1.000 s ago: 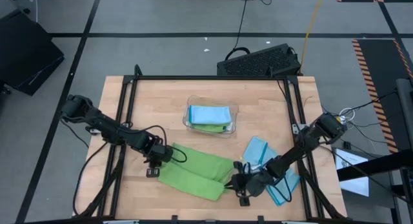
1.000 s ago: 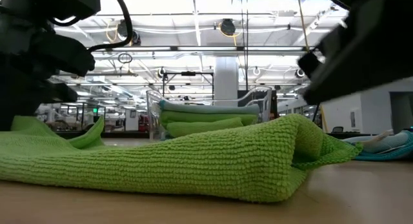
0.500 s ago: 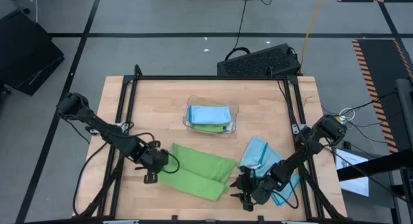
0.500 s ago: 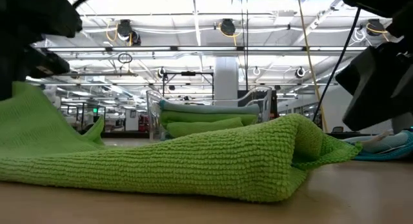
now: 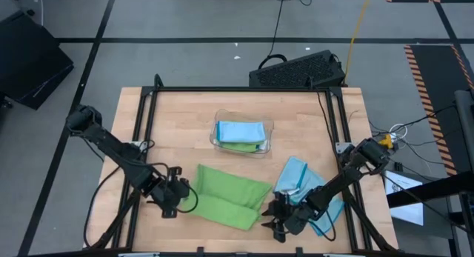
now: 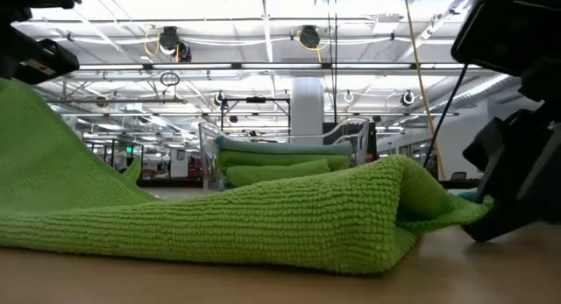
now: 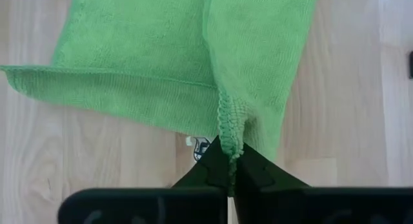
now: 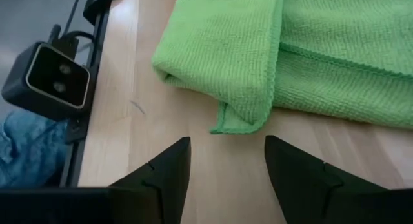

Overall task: Fold microfiber towels
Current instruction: Fold the green microfiber cloth

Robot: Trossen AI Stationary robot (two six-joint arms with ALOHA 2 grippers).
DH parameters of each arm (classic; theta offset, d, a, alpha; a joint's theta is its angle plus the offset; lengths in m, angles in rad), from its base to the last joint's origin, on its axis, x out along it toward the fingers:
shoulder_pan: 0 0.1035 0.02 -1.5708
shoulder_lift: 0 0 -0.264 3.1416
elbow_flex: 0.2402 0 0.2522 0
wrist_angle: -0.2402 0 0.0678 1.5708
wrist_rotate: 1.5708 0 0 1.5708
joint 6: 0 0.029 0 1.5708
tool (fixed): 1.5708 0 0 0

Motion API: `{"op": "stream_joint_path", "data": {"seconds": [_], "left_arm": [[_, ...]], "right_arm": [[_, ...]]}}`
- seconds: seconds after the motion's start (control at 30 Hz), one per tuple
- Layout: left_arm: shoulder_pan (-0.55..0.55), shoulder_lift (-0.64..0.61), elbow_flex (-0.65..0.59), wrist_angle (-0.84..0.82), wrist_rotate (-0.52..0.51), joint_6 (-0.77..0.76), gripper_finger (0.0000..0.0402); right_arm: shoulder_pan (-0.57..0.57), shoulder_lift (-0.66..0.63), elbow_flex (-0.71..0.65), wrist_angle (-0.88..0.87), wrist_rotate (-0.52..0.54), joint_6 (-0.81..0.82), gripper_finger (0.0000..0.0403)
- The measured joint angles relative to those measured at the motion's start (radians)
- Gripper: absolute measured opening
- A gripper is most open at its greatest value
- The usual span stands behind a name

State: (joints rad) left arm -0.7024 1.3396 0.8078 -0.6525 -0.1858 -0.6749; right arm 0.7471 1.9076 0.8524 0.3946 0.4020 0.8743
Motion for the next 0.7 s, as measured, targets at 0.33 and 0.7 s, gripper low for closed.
{"op": "stream_joint_path", "data": {"seconds": [0.33,0.7], "left_arm": [[-0.035,0.0,0.0,0.013,-0.053,-0.039,0.0009],[-0.041,0.0,0.0,0.021,-0.062,-0.041,0.0004]], "right_arm": [[-0.02,0.001,0.0,0.025,-0.018,0.056,0.0192],[-0.051,0.001,0.0,0.022,-0.015,0.068,0.0141]]}}
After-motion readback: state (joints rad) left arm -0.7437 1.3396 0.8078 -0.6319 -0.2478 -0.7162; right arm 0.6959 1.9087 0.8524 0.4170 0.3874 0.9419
